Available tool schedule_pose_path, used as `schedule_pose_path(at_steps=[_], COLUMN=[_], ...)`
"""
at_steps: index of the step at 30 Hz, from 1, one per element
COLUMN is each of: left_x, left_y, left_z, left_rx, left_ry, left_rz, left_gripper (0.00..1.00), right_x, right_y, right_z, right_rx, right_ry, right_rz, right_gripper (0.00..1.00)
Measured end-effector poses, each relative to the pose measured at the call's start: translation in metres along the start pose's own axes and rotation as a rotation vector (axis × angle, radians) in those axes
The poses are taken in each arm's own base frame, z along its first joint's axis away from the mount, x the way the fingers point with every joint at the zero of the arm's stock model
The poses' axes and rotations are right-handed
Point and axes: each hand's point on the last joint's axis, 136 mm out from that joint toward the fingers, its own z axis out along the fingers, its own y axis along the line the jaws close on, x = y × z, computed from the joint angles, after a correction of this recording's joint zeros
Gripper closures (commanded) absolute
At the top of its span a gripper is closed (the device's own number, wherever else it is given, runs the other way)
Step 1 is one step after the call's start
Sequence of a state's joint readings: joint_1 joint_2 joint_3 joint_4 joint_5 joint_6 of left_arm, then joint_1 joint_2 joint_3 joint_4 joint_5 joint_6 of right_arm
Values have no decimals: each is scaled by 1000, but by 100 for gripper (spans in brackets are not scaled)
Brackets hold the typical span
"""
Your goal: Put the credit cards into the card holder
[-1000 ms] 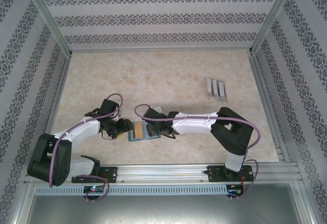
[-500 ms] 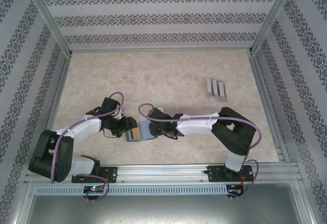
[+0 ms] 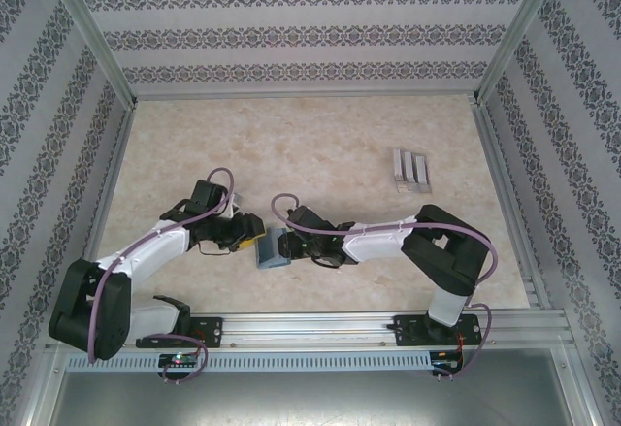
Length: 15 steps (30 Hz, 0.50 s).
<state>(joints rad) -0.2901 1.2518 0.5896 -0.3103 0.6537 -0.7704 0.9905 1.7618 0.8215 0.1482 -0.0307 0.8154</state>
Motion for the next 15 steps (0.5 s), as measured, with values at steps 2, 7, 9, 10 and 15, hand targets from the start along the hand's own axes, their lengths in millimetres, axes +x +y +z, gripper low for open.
schedule_pose_path(at_steps=[2, 7, 9, 10, 15], left_x=[1, -2, -5, -6, -6], left_y=[3, 6, 6, 6, 7], left_z=[3, 7, 9, 10, 16], left_rx=[-19, -76, -89, -94, -117], left_ry=[1, 1, -2, -1, 14], left_rz=[7, 46, 61, 66, 73], left_gripper=[54, 54, 55, 55, 54], right_x=[-2, -8, -8, -8, -8], right_y=[-4, -13, -16, -17, -25], right_z=[-3, -8, -10, -11, -20], right_rx=[3, 26, 37, 43, 63], right_ry=[-14, -43, -50, -53, -79], right_rz=[11, 35, 35, 35, 44], right_gripper=[60, 56, 56, 56, 54])
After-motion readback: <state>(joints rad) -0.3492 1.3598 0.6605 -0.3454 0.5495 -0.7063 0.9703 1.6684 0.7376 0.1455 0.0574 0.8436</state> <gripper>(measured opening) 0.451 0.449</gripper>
